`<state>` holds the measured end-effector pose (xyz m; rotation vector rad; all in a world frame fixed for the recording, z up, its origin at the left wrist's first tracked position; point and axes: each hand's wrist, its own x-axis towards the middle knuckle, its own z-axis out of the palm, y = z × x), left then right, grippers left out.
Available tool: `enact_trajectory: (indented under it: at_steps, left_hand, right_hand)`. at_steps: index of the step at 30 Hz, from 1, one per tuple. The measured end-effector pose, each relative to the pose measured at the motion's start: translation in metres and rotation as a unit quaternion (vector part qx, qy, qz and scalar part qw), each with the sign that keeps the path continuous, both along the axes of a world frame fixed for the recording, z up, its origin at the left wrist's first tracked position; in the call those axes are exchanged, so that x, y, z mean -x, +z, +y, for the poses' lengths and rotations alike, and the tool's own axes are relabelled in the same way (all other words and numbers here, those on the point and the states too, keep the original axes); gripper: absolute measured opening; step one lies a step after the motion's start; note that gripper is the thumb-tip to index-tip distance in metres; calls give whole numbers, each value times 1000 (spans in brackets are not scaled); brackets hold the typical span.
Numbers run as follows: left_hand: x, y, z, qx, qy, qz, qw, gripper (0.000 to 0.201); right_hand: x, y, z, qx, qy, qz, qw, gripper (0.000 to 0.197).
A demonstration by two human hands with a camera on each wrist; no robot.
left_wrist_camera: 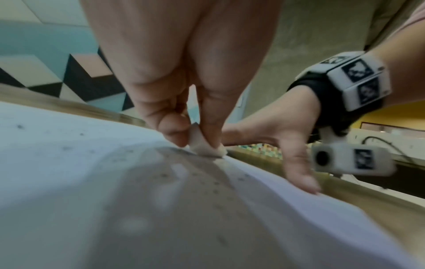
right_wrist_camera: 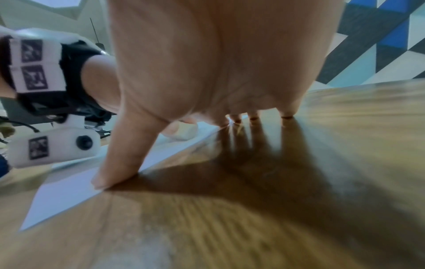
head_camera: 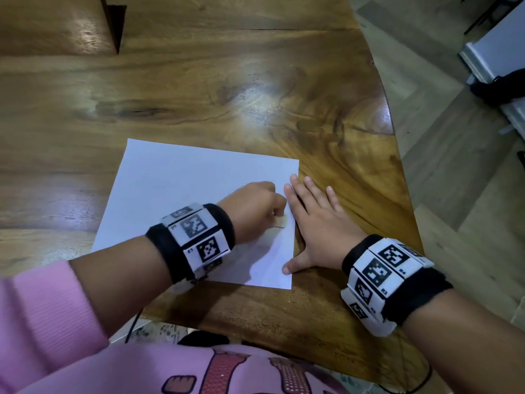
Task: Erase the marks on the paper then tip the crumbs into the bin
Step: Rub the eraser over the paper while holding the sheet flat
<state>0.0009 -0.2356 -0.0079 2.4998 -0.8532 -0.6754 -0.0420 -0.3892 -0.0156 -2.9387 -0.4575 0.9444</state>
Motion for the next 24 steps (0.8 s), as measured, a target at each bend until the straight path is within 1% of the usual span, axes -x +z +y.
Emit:
enact_trajectory:
  at_steps: [1,2,4,5,6,7,8,11,12,14,16,18,20,22,24]
  left_hand:
    - [0,-3,1,1,-15,3,1000,10]
    - [4,-5,6,2,-47,14,999,9]
    - [19,-6,20,1,-113,56,992,10]
    - [24,-7,24,-3,-129,75,989,11]
    - [24,-7,25,-7,-134,79,988,11]
    - [21,-7,22,-7,-128,65,990,9]
    - [15,-6,16,-5,-111,43,993,9]
    - [2,-6,4,9,-26,-8,1000,11]
    - [4,-9,6,18,-25,-16,999,10]
    - [14,-12,15,31,-73,-9,997,8]
    - [26,-11,26,26,-118,32,992,9]
    - [26,-10,30,9,-132,63,989,9]
    - [20,-9,23,6,-118,41,992,10]
    - [10,-8,11,18,-55,5,998,10]
    - [1,-6,2,17,5,-12,1000,9]
  right_hand:
    - [0,0,0,1,0,2,1000,139]
    - [0,1,1,0,0,5,1000,139]
    - [0,1,1,-3,-4,5,1000,140]
    - [0,1,1,-3,-5,5,1000,140]
    - [0,1,1,-3,-6,6,1000,140]
    - [0,1,1,-3,-6,8,1000,140]
    - [0,1,1,-2,-7,9,1000,140]
    - [0,2,2,0,-9,10,1000,140]
    - [0,2,2,-1,-10,9,1000,140]
    - [0,2,2,-5,-12,8,1000,140]
    - [0,2,2,-7,-14,8,1000,140]
    - [0,2,2,-7,-13,8,1000,140]
    - [-1,2,2,-7,-13,9,1000,140]
    - [-1,2,3,-3,-12,10,1000,140]
    - [-1,2,2,-2,-12,9,1000,140]
